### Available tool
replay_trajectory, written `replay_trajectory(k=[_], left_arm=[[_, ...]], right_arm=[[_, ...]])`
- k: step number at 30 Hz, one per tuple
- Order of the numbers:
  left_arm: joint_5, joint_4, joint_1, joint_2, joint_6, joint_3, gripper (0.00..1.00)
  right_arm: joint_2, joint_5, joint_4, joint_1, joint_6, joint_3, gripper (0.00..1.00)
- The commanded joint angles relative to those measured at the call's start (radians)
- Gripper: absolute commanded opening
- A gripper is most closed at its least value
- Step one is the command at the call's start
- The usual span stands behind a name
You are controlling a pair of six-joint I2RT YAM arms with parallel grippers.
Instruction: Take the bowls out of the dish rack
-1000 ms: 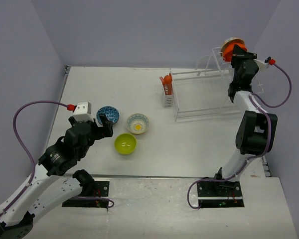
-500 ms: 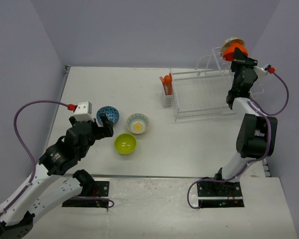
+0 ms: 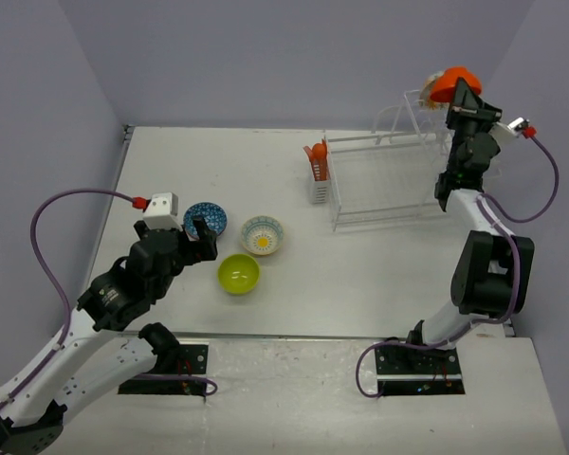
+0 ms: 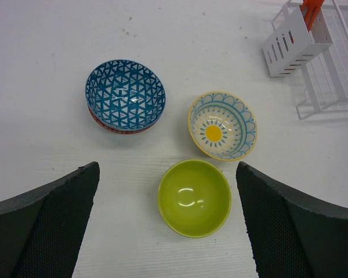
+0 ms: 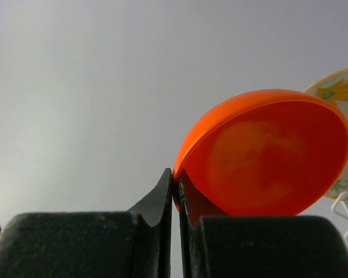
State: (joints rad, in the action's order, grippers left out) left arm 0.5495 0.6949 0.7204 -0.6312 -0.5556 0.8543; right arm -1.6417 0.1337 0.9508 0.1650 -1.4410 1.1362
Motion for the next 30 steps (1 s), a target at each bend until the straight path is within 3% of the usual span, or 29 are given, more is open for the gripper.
replay_trajectory(k=[1, 5, 11, 17, 19, 20, 21, 24, 27, 28, 30], left_arm=[[0.004, -0.048, 0.002, -0.004, 0.023, -0.001, 1.00], [0.003, -0.048, 0.002, -0.016, 0.025, 0.000, 1.00], [0.009, -0.052, 0.002, -0.022, 0.026, 0.005, 1.00], [0.062, -0.037, 0.001, -0.001, 0.003, 0.014, 1.00], [0.090, -0.028, 0.001, -0.001, -0.019, 0.025, 1.00], [0.099, -0.014, 0.001, -0.001, -0.026, 0.032, 1.00], [0.108, -0.005, 0.001, -0.004, -0.030, 0.046, 1.00], [0.159, 0.032, 0.001, -0.005, -0.033, 0.095, 1.00], [0.304, 0.153, 0.001, -0.018, -0.081, 0.194, 1.00], [0.410, 0.190, 0.001, -0.021, -0.140, 0.221, 1.00], [0.508, 0.302, 0.001, -0.010, -0.213, 0.282, 1.00]], right_arm=[[0.078, -0.052, 0.106, 0.007, -0.041, -0.004, 0.00], [0.106, -0.129, 0.118, 0.005, -0.045, -0.001, 0.00], [0.161, -0.391, 0.054, -0.004, -0.035, 0.046, 0.00], [0.288, -0.630, -0.216, -0.067, 0.203, 0.137, 0.00], [0.338, -0.681, -0.344, -0.105, 0.438, 0.174, 0.00], [0.365, -0.684, -0.524, -0.164, 0.532, 0.215, 0.00], [0.414, -0.662, -0.629, -0.218, 0.755, 0.240, 0.00], [0.454, -0.553, -0.950, -0.448, 1.163, 0.319, 0.00], [0.464, -0.487, -1.150, -0.652, 1.403, 0.320, 0.00], [0.454, -0.452, -1.228, -0.771, 1.471, 0.306, 0.00], [0.421, -0.293, -1.305, -0.899, 1.620, 0.300, 0.00]])
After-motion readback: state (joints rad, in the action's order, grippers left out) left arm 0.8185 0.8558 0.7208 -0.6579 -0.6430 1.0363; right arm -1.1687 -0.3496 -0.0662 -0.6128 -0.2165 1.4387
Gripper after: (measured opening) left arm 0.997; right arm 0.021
